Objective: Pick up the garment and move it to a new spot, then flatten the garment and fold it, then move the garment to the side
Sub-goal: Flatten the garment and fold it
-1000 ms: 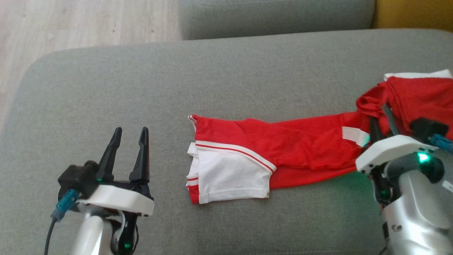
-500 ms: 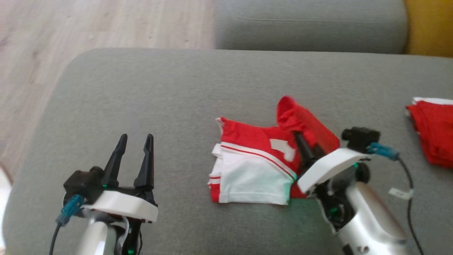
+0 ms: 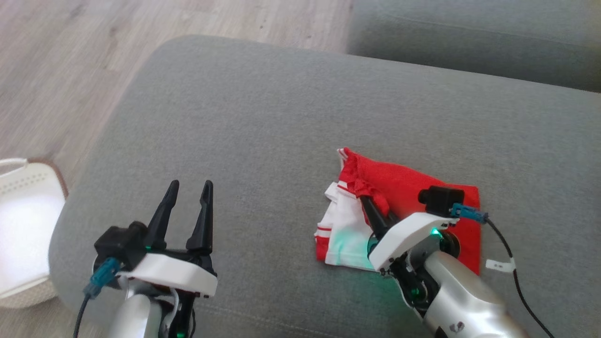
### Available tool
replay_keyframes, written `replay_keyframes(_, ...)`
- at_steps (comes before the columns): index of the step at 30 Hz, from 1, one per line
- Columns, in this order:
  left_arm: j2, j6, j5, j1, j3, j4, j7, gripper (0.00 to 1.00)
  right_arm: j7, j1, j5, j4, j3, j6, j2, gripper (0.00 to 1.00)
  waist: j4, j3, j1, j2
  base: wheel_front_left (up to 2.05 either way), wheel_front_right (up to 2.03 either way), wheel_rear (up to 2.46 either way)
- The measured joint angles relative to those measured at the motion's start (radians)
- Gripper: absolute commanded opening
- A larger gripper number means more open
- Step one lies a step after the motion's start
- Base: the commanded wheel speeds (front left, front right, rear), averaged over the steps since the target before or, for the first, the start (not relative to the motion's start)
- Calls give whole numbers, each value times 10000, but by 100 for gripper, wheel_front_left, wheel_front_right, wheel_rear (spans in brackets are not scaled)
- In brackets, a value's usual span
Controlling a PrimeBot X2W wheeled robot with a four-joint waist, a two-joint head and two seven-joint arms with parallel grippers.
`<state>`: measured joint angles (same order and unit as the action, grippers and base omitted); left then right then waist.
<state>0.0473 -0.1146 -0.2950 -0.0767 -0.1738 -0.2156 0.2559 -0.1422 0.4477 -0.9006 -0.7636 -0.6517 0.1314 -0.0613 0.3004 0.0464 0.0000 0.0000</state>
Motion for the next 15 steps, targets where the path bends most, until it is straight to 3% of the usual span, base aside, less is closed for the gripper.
replay_keyframes(1,0,0,0,-2,-6,0,2,100,-73,81,-132,-224,-176,0,0,0,70,35,1,0,0,0,0)
replay_keyframes(3,0,0,0,-11,-8,-4,2,100,-259,234,-328,-579,-495,0,-6,100,179,97,0,0,0,0,0)
replay_keyframes(7,0,0,0,-111,-13,-13,2,100,-240,377,-1429,-435,-1647,0,-46,100,278,196,1,0,0,0,0)
replay_keyframes(10,-2,0,2,-124,2,-12,0,100,-4,539,-1517,-451,-2706,0,-35,100,213,204,0,0,0,0,0)
replay_keyframes(15,-2,0,21,-123,84,-6,0,100,192,813,-2228,-343,-3465,0,-42,100,-74,154,1,0,0,0,0)
